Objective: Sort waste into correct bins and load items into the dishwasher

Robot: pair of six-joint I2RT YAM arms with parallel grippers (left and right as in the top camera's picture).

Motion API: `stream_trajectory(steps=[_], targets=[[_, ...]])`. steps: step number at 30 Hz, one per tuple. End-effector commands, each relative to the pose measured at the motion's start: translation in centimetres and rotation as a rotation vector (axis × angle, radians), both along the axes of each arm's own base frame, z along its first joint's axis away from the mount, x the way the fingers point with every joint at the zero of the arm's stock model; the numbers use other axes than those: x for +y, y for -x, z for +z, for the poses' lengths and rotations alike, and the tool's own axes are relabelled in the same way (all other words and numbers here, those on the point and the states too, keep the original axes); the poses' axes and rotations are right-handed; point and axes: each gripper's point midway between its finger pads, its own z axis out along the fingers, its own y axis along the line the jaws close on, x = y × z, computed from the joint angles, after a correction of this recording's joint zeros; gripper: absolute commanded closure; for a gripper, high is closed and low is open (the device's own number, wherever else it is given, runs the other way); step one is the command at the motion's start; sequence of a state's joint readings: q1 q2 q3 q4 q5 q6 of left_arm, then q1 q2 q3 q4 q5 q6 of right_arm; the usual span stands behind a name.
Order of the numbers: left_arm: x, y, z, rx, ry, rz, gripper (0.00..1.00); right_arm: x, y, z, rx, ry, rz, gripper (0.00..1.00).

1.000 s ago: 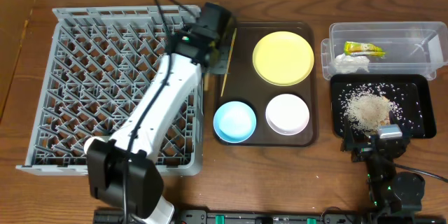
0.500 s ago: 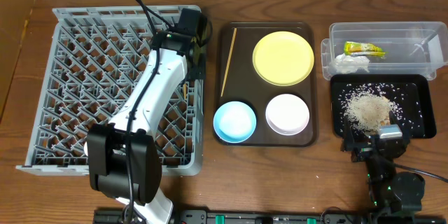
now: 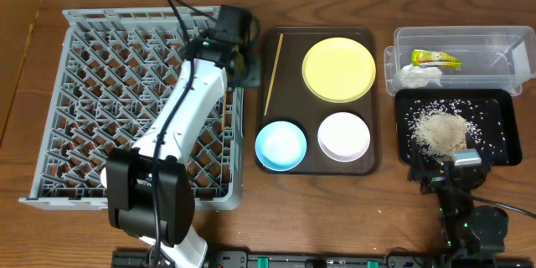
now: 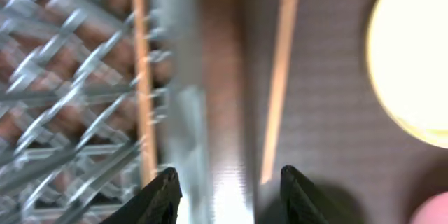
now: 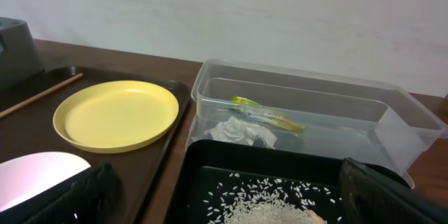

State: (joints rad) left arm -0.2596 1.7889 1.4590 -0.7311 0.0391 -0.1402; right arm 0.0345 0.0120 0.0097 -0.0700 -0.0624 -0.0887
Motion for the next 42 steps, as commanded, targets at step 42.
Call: stream_trajectory(steps=[42], targets=[[-0.8, -5.3, -5.1, -0.135, -0.228, 0.023, 0.57, -0.3, 0.0, -0.1, -0.002, 0.010, -0.013, 0.01]])
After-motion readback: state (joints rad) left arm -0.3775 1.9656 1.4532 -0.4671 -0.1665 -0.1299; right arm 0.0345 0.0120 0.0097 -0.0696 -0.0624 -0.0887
